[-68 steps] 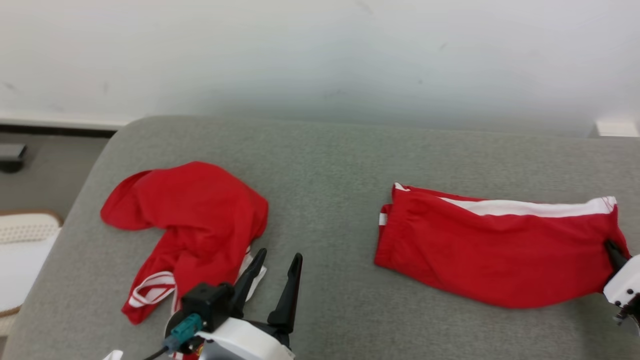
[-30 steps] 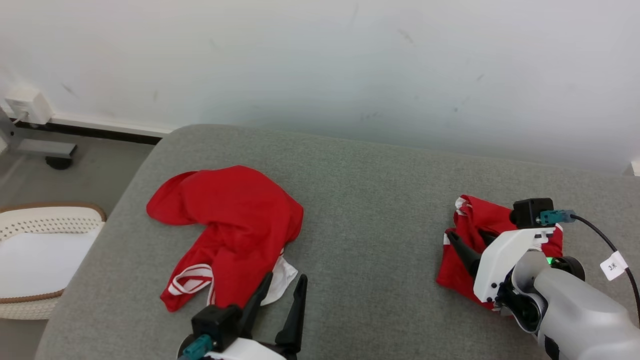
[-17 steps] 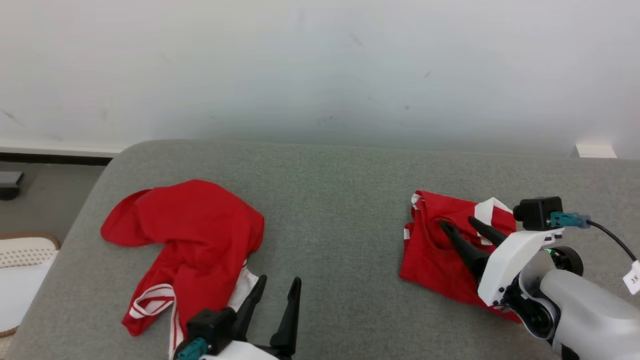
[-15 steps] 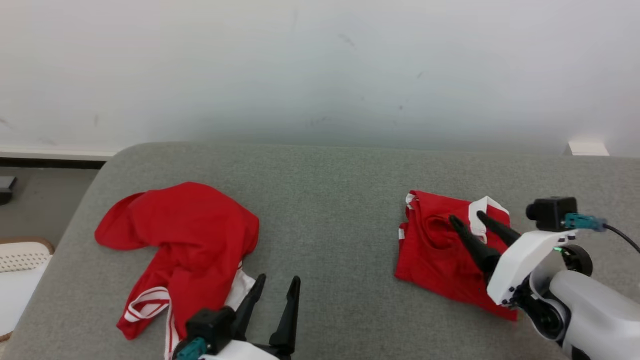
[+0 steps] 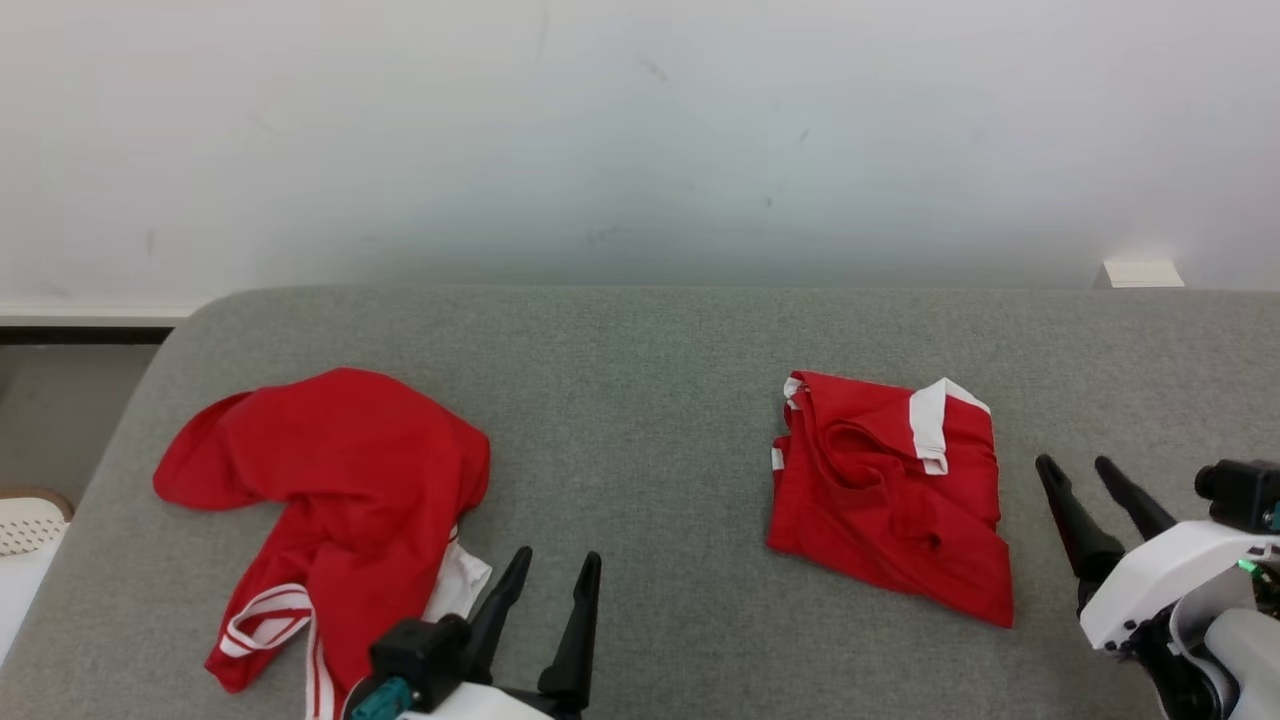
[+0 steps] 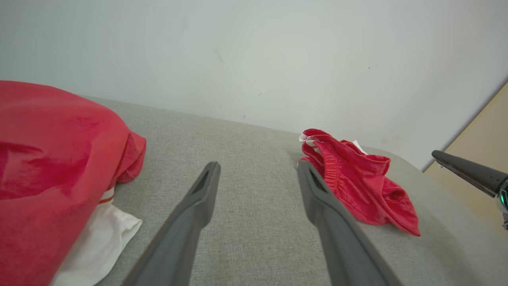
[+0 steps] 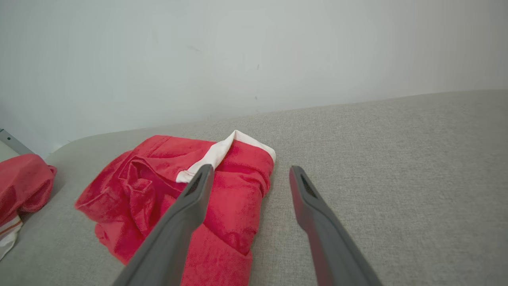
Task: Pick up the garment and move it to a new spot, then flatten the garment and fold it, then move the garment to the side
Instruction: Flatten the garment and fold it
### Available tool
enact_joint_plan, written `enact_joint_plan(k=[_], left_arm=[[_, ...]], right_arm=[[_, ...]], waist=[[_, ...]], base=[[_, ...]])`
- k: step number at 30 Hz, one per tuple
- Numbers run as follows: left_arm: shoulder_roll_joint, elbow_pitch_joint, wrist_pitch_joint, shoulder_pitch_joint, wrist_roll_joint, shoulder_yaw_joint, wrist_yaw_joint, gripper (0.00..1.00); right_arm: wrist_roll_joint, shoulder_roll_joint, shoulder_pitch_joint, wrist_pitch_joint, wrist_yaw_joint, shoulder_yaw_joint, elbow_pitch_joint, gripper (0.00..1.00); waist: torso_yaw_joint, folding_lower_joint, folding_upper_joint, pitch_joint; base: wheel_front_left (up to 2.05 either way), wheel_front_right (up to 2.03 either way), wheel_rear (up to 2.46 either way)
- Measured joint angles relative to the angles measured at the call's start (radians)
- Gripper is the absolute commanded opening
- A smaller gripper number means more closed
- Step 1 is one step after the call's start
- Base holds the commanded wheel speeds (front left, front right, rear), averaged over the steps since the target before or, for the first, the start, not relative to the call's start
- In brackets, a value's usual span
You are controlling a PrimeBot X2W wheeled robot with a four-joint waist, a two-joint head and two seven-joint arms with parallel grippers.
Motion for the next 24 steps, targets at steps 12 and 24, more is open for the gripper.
enact_joint_plan(k=[12, 24], left_arm=[[-0.003, 0.017, 0.0, -0.022, 0.006, -0.016, -0.01, 1.0], [-0.004, -0.007, 0.0, -0.055, -0.023, -0.054, 0.021, 1.0]], right_arm=[[-0.001, 0.083, -0.014, 0.099, 0.0, 0.025, 0.147, 0.0], [0.024, 0.033, -0.143, 0.113, 0.0, 0.035, 0.165, 0.0]], waist=[[0.07, 0.0, 0.0, 0.036], [0.203, 0.0001, 0.0, 0.139]], base=[[0.0, 0.0, 0.0], [0.0, 0.0, 0.0]])
